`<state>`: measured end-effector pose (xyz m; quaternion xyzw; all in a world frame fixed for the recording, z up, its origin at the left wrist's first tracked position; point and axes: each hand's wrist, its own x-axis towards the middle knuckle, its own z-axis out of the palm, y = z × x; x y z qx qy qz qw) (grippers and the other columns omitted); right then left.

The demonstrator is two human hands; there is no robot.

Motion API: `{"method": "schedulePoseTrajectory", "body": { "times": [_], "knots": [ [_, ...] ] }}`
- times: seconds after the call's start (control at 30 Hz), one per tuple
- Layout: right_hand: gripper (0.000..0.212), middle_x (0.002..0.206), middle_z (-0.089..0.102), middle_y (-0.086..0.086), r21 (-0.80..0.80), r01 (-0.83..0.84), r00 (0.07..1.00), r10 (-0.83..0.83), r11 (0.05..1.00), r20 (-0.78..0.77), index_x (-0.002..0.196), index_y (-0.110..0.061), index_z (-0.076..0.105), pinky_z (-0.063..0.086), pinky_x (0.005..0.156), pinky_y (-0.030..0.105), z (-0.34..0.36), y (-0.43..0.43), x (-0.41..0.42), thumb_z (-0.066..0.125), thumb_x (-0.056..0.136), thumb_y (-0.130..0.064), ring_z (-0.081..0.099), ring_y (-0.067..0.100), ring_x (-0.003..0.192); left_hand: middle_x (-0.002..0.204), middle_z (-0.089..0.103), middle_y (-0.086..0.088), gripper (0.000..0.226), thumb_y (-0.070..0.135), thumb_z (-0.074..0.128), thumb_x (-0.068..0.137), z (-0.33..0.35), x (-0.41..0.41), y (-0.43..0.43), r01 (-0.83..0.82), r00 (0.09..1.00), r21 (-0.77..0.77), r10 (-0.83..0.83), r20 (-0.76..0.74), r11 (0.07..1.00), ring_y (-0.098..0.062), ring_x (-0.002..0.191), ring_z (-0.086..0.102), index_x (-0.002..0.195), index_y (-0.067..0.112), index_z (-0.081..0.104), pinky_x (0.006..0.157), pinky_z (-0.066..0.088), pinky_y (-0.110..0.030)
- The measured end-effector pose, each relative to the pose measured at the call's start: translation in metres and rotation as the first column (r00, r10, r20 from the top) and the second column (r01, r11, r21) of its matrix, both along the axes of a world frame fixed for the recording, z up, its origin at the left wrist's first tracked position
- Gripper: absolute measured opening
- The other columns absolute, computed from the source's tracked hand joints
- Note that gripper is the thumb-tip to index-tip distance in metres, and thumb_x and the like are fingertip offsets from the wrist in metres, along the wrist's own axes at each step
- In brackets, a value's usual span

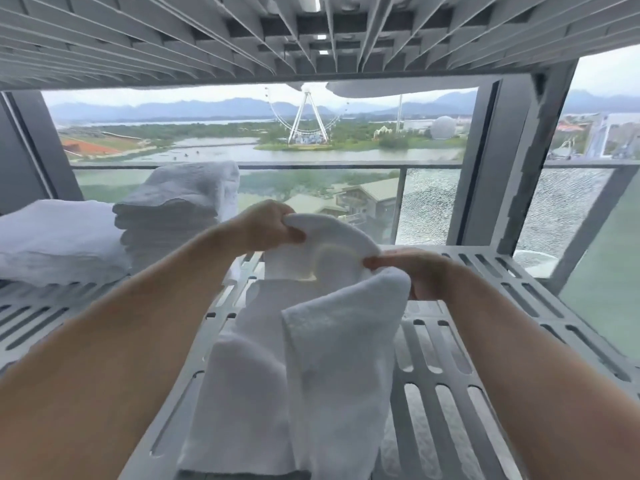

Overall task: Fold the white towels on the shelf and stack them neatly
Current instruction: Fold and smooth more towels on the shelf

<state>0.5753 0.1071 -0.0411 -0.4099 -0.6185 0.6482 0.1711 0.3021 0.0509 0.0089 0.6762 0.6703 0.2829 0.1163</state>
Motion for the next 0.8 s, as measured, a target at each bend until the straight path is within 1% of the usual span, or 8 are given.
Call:
{"method": "schedulePoseTrajectory", "body": {
  "times": [0.17, 0.23, 0.27, 0.33, 0.4, 0.6, 0.7, 0.8],
  "knots": [
    [0.029, 0.101, 0.076, 0.013, 0.047, -0.213, 0.887, 0.173, 0.976, 0.428, 0.112, -0.006, 0.068, 0.062, 0.068, 0.035, 0.031, 0.011, 0.012, 0.076, 0.085, -0.012, 0.074, 0.024, 0.083, 0.082, 0.071, -0.002, 0.022, 0.031, 0.081, 0.074, 0.026, -0.01, 0.035, -0.082, 0.997, 0.161, 0.079, 0.023, 0.983, -0.023, 0.08, 0.067, 0.088, 0.018, 0.071, 0.067, 0.052, -0.03],
    [0.022, 0.093, 0.076, 0.011, 0.261, -0.159, 0.814, -0.024, 0.952, 0.581, 0.103, -0.007, 0.073, 0.062, 0.064, 0.034, 0.034, 0.018, 0.0, 0.075, 0.081, -0.007, 0.074, 0.022, 0.076, 0.098, 0.069, -0.005, 0.04, 0.032, 0.078, 0.077, 0.02, -0.008, 0.051, -0.228, 0.969, 0.309, 0.246, -0.02, 0.923, -0.027, 0.092, 0.065, 0.112, 0.019, 0.064, 0.077, 0.05, -0.034],
    [0.021, 0.094, 0.075, 0.011, 0.476, -0.12, 0.751, -0.234, 0.871, 0.617, 0.102, -0.009, 0.074, 0.062, 0.068, 0.036, 0.033, 0.024, -0.007, 0.072, 0.081, -0.007, 0.073, 0.025, 0.08, 0.109, 0.066, -0.009, 0.047, 0.025, 0.073, 0.082, 0.016, -0.004, 0.058, -0.289, 0.936, 0.384, 0.342, -0.079, 0.877, -0.031, 0.101, 0.062, 0.125, 0.019, 0.055, 0.082, 0.049, -0.038],
    [0.029, 0.104, 0.072, 0.012, 0.859, -0.059, 0.637, -0.643, 0.509, 0.425, 0.113, -0.015, 0.071, 0.058, 0.083, 0.04, 0.031, 0.034, -0.023, 0.06, 0.086, -0.008, 0.069, 0.032, 0.097, 0.131, 0.051, -0.017, 0.06, 0.01, 0.062, 0.087, 0.003, 0.004, 0.069, -0.303, 0.832, 0.475, 0.473, -0.291, 0.826, -0.037, 0.116, 0.053, 0.141, 0.019, 0.038, 0.093, 0.045, -0.045],
    [0.039, 0.111, 0.069, 0.012, 0.944, -0.056, 0.582, -0.758, 0.325, 0.295, 0.126, -0.022, 0.063, 0.054, 0.088, 0.039, 0.026, 0.038, -0.031, 0.055, 0.09, -0.011, 0.065, 0.033, 0.105, 0.135, 0.045, -0.018, 0.061, 0.01, 0.059, 0.086, -0.018, 0.016, 0.072, -0.192, 0.79, 0.488, 0.429, -0.439, 0.852, -0.037, 0.119, 0.049, 0.142, 0.018, 0.038, 0.097, 0.044, -0.047],
    [0.046, 0.104, 0.064, 0.006, 0.717, -0.284, 0.482, -0.552, 0.636, 0.68, 0.099, -0.014, 0.066, 0.05, 0.079, 0.032, 0.022, 0.028, -0.049, 0.066, 0.083, -0.056, 0.06, 0.027, 0.099, 0.1, 0.07, -0.006, 0.025, 0.033, 0.047, 0.095, -0.064, 0.025, 0.07, 0.062, 0.866, 0.181, 0.037, -0.499, 0.981, -0.03, 0.094, 0.064, 0.094, 0.023, 0.069, 0.074, 0.051, -0.035],
    [0.064, 0.101, 0.068, 0.005, 0.566, -0.442, 0.432, -0.388, 0.696, 0.814, 0.105, -0.01, 0.069, 0.049, 0.083, 0.032, 0.005, 0.005, -0.065, 0.069, 0.078, -0.068, 0.062, 0.027, 0.102, 0.108, 0.07, -0.002, 0.028, 0.047, 0.051, 0.094, -0.081, 0.022, 0.065, 0.09, 0.884, 0.089, -0.039, -0.466, 0.992, -0.025, 0.1, 0.062, 0.098, 0.027, 0.069, 0.079, 0.044, -0.034],
    [0.058, 0.124, 0.065, 0.008, 0.495, -0.485, 0.326, -0.376, 0.721, 0.867, 0.123, -0.012, 0.064, 0.044, 0.101, 0.036, -0.009, -0.005, -0.07, 0.072, 0.082, -0.053, 0.053, 0.031, 0.122, 0.128, 0.059, 0.0, 0.04, 0.057, 0.058, 0.089, -0.103, 0.015, 0.059, 0.165, 0.908, -0.02, -0.159, -0.388, 0.986, -0.023, 0.12, 0.053, 0.121, 0.032, 0.062, 0.1, 0.04, -0.037]
  ]
}}
